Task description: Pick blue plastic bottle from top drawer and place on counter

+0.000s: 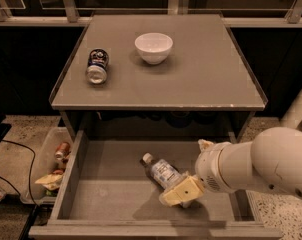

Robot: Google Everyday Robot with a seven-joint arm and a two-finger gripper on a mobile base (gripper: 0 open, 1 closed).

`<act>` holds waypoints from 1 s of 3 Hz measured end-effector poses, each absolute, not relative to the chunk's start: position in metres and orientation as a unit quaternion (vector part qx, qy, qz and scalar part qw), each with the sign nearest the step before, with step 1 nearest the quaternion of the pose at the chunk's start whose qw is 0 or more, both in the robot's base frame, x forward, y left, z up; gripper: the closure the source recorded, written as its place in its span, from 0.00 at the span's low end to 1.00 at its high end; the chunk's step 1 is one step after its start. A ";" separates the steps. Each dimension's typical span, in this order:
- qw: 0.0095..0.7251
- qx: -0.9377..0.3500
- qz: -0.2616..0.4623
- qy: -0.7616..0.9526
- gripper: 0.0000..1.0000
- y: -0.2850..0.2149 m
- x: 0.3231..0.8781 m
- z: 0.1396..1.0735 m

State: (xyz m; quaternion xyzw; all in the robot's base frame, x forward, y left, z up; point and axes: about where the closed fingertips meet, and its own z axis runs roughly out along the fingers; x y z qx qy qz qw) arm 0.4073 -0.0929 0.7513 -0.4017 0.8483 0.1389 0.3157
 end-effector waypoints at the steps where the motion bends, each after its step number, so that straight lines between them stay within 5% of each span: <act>1: 0.321 -0.407 0.144 0.843 0.00 -0.091 0.408 0.746; 3: 0.349 -0.409 0.138 0.832 0.00 -0.085 0.420 0.685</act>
Offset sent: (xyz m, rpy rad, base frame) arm 0.0170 0.0073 -0.0737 0.0171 -0.0803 0.0256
